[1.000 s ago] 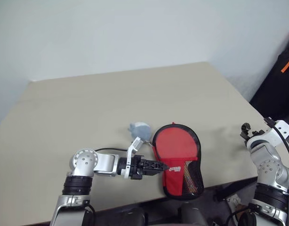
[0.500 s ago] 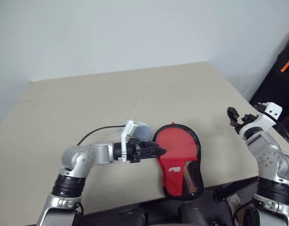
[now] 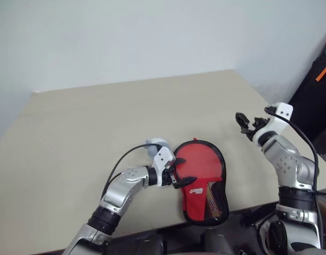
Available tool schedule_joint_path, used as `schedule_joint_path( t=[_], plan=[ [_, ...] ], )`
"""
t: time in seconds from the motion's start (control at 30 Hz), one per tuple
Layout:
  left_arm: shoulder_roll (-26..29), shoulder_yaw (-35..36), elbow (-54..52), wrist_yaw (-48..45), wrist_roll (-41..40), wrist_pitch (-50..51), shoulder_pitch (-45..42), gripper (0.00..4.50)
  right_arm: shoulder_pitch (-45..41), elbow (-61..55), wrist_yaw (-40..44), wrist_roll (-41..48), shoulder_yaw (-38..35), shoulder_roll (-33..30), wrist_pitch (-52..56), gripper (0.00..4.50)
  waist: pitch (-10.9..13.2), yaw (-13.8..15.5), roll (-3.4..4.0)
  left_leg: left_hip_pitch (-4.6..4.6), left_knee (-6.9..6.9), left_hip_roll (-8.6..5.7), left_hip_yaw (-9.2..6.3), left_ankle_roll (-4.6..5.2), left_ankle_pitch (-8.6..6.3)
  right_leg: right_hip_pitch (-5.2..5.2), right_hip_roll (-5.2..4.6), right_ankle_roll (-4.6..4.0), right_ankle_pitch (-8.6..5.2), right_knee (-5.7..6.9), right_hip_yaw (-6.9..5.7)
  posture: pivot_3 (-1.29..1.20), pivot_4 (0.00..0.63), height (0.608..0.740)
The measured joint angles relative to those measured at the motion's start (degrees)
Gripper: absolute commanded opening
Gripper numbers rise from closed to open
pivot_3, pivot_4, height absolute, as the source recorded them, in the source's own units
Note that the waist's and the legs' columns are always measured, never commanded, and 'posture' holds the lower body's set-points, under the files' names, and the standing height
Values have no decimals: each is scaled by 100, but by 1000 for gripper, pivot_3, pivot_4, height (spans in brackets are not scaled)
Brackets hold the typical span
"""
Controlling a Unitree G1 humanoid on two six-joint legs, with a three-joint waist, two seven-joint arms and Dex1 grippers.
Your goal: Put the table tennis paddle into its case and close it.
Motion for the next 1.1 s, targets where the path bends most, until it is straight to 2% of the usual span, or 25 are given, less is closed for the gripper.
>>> schedule_joint_path(
  t=[0.13,0.3,0.57,0.83,1.1],
  plan=[
    [40,9,-77,4,155,-203,230,4477,-428,428,505,18,257,128,17,4500,-2,-1,1,27,-11,1,-2,1,0,18,0,1,-1,-2,0,0,0,740],
    [-80,49,-76,60,258,-255,323,4477,-682,595,1600,181,967,349,422,4500,-10,-2,6,38,-14,1,-3,1,-1,26,0,2,-2,0,0,0,0,740],
    [-238,112,-68,180,288,-238,404,4477,-1136,1319,2894,132,1884,504,957,4500,-28,0,3,45,-13,0,-8,1,0,30,0,2,-1,4,-3,0,0,740],
    [-248,125,-175,235,288,33,407,4477,-1600,2628,3591,-428,2562,843,895,4500,-41,-1,10,57,-14,-1,-8,0,0,38,1,3,-2,8,-4,0,0,740],
    [-249,160,-203,320,288,57,410,4477,-1801,3224,3846,-1028,2849,1266,429,4500,-44,-4,13,62,-16,0,-9,-1,0,37,1,3,-1,12,-5,0,0,740]
  ],
)
